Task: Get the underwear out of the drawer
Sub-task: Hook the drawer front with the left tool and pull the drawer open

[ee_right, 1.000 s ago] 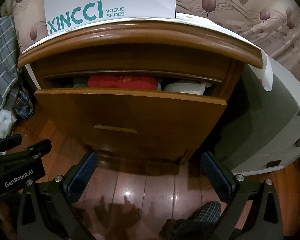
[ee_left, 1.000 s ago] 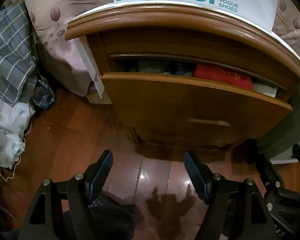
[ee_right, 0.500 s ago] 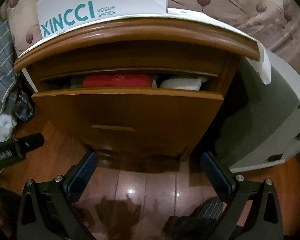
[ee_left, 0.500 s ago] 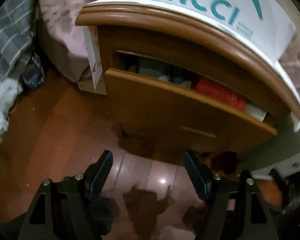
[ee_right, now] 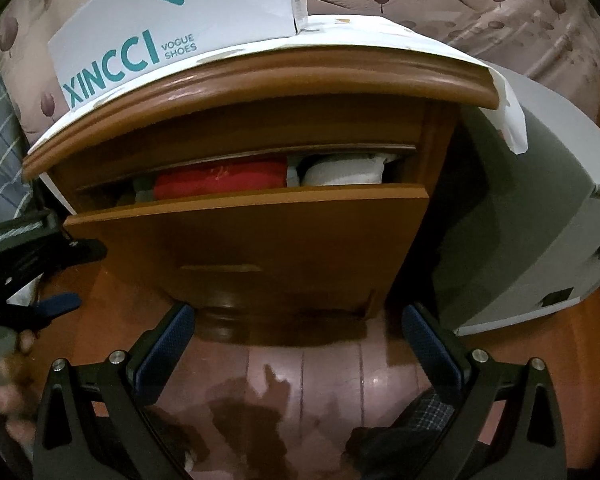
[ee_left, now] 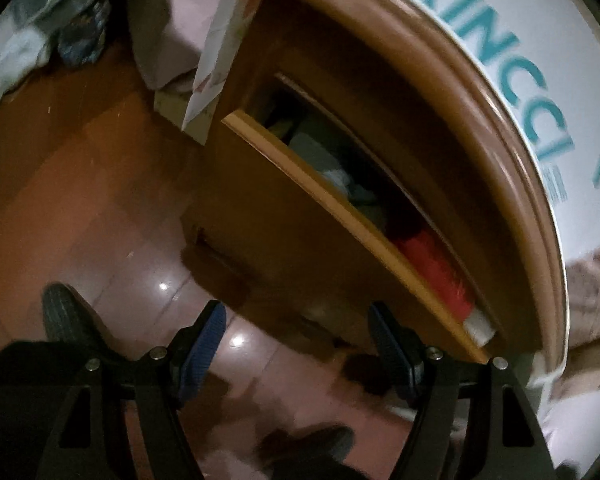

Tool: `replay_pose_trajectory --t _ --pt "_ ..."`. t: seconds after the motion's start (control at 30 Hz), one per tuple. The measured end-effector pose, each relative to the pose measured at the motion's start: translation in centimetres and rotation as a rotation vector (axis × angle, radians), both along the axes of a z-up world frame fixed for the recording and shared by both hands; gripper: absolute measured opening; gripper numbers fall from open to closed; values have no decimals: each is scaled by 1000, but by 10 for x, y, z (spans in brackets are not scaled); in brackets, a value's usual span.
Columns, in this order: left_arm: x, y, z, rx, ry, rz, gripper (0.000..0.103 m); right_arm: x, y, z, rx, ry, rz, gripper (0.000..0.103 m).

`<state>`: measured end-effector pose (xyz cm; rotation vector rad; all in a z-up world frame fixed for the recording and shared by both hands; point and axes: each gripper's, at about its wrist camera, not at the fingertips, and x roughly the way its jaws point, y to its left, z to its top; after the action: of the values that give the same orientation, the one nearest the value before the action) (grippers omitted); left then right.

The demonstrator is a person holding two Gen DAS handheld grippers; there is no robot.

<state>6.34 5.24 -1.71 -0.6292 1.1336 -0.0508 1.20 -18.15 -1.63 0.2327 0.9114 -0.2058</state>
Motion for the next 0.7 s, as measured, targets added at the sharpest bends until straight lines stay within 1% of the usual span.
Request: replay_pose_trajectory --t 0.1,0.2,0.3,0.33,0.37,0.4,0.47,0.5,0.63,0.7 --pt "8 2 -7 -46 18 66 75 0 -3 2 15 0 -4 102" --pt "19 6 -21 -101 88 122 76 1 -5 2 33 6 -3 103" --pt "18 12 -32 -145 113 148 76 2 -5 3 30 14 -4 102" --pt "16 16 -30 -157 108 172 76 2 -6 4 35 14 -3 103" --pt "12 20 -25 -171 80 194 76 2 -6 5 40 12 -2 103" --pt "10 22 -16 -174 47 197 76 2 -7 5 44 13 -2 103" --pt "11 23 -7 -192 16 193 79 2 -10 7 67 10 -4 103" --pt "14 25 -4 -207 13 187 79 2 -11 8 75 9 -7 103" --pt "30 27 -7 -248 24 199 79 1 -14 10 106 5 -18 103" --pt "38 26 -13 -265 56 206 79 0 -15 12 106 2 -18 103"
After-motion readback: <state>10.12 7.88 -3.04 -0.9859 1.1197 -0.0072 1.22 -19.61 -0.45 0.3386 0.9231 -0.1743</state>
